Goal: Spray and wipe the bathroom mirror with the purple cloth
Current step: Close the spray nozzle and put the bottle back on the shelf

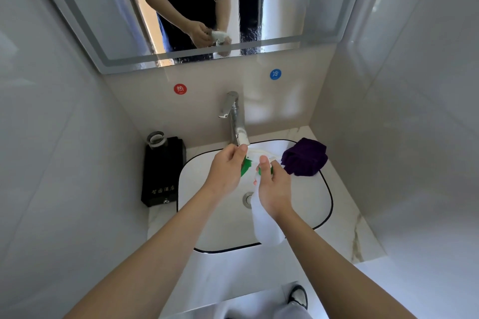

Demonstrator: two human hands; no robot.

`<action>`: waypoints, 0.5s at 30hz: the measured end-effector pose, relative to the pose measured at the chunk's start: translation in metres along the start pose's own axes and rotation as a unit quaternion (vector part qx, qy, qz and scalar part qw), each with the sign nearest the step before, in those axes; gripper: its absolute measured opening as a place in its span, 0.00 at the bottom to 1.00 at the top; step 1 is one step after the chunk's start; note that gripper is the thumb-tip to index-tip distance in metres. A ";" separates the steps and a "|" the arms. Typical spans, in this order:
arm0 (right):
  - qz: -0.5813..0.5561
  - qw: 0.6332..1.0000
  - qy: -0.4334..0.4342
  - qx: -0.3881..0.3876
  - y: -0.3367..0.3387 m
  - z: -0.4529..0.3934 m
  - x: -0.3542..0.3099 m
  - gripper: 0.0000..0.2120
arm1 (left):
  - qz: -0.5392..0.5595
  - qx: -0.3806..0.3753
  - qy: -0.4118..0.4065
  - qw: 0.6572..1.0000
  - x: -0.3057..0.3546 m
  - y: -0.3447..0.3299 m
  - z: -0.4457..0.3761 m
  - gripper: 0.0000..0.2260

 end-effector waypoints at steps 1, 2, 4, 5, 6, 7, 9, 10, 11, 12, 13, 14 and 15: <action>-0.003 1.000 0.000 0.001 0.000 0.000 0.000 0.20 | -0.006 0.007 0.003 1.000 -0.001 0.001 0.000 0.20; -0.008 1.000 -0.002 0.002 -0.001 0.000 0.001 0.21 | -0.008 0.012 0.006 1.000 -0.001 0.001 0.001 0.18; -0.015 1.000 -0.005 0.002 -0.001 0.000 0.002 0.23 | -0.006 0.020 0.015 1.000 -0.005 0.004 0.004 0.17; -0.016 1.000 -0.004 0.001 -0.001 0.000 0.002 0.23 | 0.001 0.021 0.021 1.000 -0.007 0.004 0.005 0.18; -0.016 1.000 -0.002 0.001 0.000 0.000 0.002 0.23 | 0.010 0.019 0.027 0.999 -0.007 0.005 0.007 0.21; -0.014 1.000 0.001 0.001 0.001 0.000 0.002 0.22 | 0.015 0.014 0.032 0.999 -0.006 0.006 0.008 0.25; -0.014 1.000 0.004 0.001 0.003 0.001 0.002 0.22 | 0.013 0.000 0.034 0.999 -0.002 0.005 0.006 0.35; -0.015 1.000 0.004 0.001 0.003 0.002 0.002 0.24 | 0.003 -0.009 0.032 0.999 0.001 0.004 0.004 0.38; -0.015 1.000 0.004 -0.001 0.003 0.002 0.002 0.25 | -0.008 -0.017 0.028 0.999 0.004 0.003 0.001 0.40; -0.015 1.000 0.006 -0.002 0.004 0.002 0.002 0.25 | -0.016 -0.022 0.023 0.999 0.007 0.002 -0.001 0.39; -0.015 1.000 0.008 -0.003 0.004 0.002 0.001 0.25 | -0.023 -0.020 0.019 0.999 0.008 0.001 -0.003 0.36; -0.016 1.000 0.009 -0.004 0.005 0.001 0.001 0.24 | -0.025 -0.015 0.017 0.999 0.008 0.002 -0.004 0.32; -0.018 1.000 0.009 -0.005 0.006 0.001 0.001 0.24 | -0.023 -0.010 0.015 1.000 0.007 0.002 -0.006 0.28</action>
Point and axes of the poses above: each hand's wrist, its own z-axis away from the middle knuckle, its own y-axis out of the back of the hand, x = y × z, the point moved 6 cm from there along -z, towards the middle knuckle, and after that the axes turned 15 degrees about x, right-handed, at the moved point
